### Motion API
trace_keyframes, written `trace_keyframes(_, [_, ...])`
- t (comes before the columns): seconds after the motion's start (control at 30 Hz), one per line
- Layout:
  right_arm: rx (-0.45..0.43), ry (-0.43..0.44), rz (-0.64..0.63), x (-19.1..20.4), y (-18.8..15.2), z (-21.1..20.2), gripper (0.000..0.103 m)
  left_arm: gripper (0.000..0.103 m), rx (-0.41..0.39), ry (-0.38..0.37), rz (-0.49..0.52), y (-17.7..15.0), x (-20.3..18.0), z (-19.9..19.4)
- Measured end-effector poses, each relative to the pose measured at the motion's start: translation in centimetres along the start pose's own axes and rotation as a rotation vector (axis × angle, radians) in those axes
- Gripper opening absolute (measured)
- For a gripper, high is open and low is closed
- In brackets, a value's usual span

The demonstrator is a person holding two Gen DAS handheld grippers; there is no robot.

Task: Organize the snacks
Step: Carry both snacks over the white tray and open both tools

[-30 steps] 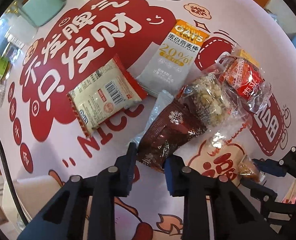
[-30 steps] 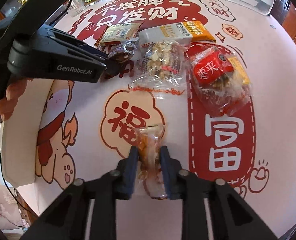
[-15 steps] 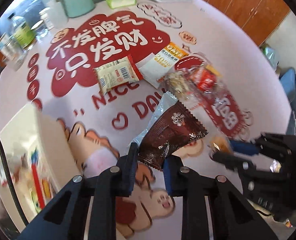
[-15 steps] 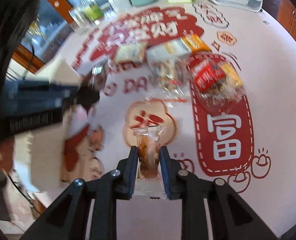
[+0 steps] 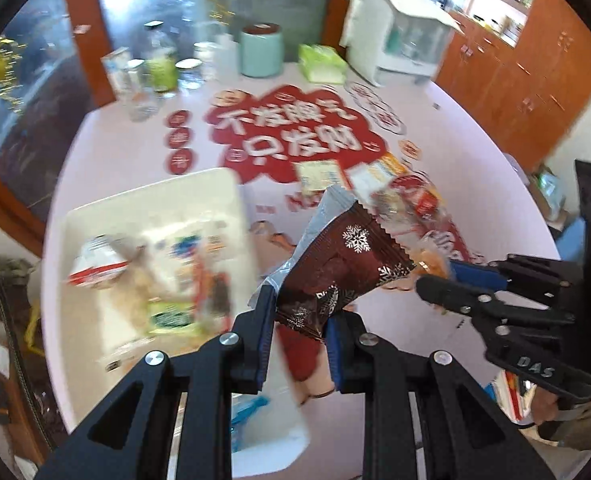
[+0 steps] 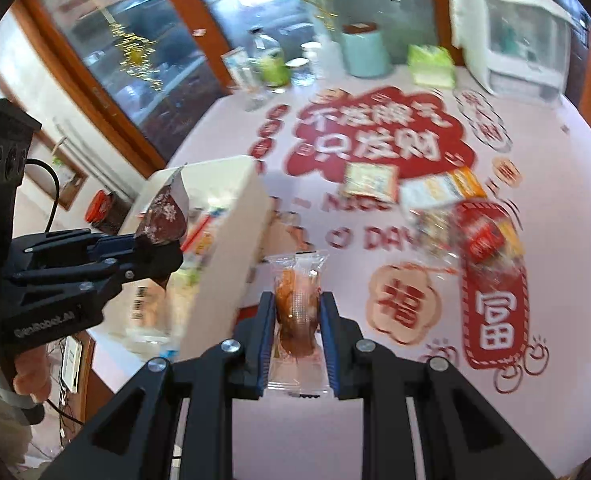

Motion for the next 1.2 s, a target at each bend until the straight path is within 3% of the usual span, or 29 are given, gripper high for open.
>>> trace_keyframes(0.3, [-0.013,0.044,-0.091,7.8,1.1,0.3,0.022,0.021,-0.065,0.145,-0.095,-3.9,6.8,-2.8])
trace_keyframes(0.57, [-0.017,0.060,-0.140,13.4,1.0,1.2,0.022,0.022,-0.070,0.158,-0.151,-6.1,10.1,-3.1])
trace_keyframes(0.87, [0.002,0.056,-0.164,16.2,0.4,2.3,0.022,0.022,-0.067,0.162,-0.178,-7.1,11.3,-3.0])
trace_keyframes(1.2, [0.013,0.034,-0.165,16.7,0.8,3.3,0.023,0.022,-0.049,0.170,-0.185,-7.8,11.6,-2.3])
Point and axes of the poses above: each gripper's, at about its wrist camera, not at the fingertips, and z roughly the way its jaws point, x to its left, y to its top, the point moved 3 cm from there along z, roughly the way its jaws point, and after that the axes turned 2 degrees about -x, right-handed, at the moved point
